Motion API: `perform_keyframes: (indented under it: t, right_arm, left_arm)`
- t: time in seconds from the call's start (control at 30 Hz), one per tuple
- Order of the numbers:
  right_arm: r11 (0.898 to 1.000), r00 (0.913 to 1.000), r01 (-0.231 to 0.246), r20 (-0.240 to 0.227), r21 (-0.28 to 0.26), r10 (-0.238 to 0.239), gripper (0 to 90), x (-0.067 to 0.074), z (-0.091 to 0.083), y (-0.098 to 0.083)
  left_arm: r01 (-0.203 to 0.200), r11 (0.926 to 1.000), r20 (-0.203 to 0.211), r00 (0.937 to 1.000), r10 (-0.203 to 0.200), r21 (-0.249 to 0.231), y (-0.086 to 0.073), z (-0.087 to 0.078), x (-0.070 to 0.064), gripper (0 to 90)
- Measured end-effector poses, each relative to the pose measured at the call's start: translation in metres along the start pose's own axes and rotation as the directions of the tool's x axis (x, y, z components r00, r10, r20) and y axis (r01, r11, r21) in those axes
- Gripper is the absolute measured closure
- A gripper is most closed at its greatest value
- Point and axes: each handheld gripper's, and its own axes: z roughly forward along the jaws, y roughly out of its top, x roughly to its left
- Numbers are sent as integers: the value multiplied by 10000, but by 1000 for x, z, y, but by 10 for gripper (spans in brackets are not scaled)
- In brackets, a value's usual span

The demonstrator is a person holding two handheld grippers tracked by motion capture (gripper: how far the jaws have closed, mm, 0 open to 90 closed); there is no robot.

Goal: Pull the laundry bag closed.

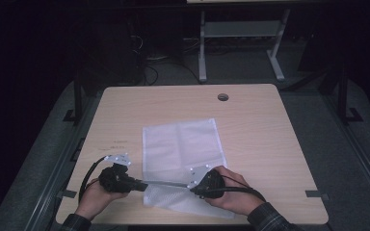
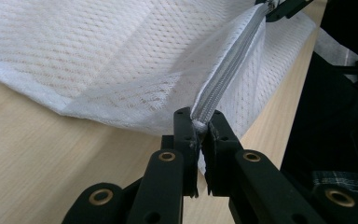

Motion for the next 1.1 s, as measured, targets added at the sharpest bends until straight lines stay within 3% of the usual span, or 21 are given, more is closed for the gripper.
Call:
perform_keyframes:
  t: [0.2, 0.33, 0.67, 0.93, 1.1]
  right_arm:
    - [10000, 9997, 90, 209, 42, -91, 719, 2, 1, 1]
    - [9998, 9994, 150, 298, -140, -146, 721, 4, -5, 1]
    - [9997, 9990, 253, 361, -32, -251, 731, 9, -4, 2]
    - [9998, 9998, -184, 56, 51, 184, 797, 4, 0, -1]
    - [9987, 9987, -456, -217, 240, 462, 808, 1, 1, -2]
  left_arm:
    - [5, 10000, -30, 10000, -5, -38, 1, 0, 0, 841]
    - [229, 9997, -124, 9997, -230, -76, -2, 0, 3, 832]
    - [145, 9999, -124, 9998, -144, 48, -4, 3, 3, 793]
    - [-71, 9997, 60, 10000, 70, 217, -5, 5, 1, 736]
    - [-113, 9997, 191, 9998, 109, 225, -3, 3, 0, 817]
